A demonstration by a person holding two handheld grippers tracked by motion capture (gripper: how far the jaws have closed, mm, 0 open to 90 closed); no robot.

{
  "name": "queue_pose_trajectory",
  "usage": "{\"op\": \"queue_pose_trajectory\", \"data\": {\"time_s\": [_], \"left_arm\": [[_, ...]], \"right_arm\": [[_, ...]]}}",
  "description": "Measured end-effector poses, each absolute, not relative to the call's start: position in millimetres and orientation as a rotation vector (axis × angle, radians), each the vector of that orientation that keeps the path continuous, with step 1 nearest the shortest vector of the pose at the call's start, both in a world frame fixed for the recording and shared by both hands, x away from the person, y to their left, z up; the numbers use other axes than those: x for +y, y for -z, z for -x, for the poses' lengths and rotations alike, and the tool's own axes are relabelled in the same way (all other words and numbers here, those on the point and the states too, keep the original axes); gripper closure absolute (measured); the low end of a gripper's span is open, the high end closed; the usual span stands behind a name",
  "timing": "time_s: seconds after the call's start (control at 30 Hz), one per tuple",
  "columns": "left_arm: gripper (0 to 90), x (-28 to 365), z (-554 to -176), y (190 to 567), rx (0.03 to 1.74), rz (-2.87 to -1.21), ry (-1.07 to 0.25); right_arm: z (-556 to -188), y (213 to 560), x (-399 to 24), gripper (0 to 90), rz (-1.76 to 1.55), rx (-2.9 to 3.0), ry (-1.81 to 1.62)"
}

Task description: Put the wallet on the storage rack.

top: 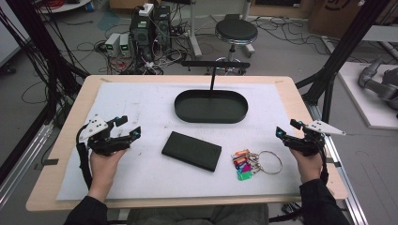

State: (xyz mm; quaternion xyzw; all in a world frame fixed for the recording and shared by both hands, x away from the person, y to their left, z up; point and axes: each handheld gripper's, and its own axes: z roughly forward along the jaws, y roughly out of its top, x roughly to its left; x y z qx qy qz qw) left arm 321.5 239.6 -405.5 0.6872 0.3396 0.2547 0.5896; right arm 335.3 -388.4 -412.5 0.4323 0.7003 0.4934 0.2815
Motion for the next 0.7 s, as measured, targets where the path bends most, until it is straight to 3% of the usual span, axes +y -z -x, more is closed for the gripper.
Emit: {"op": "queue_pose_trajectory", "data": {"time_s": [0.43,0.7], "left_arm": [[26.4,230,-321,413,0.761,-1.662,-0.542],[26.7,223,-322,418,0.754,-1.686,-0.489]], "right_arm": [[-336,412,-388,25.3,-1.137,1.860,-1.356],[-330,407,-357,25.8,-1.036,1.921,-1.491]]}}
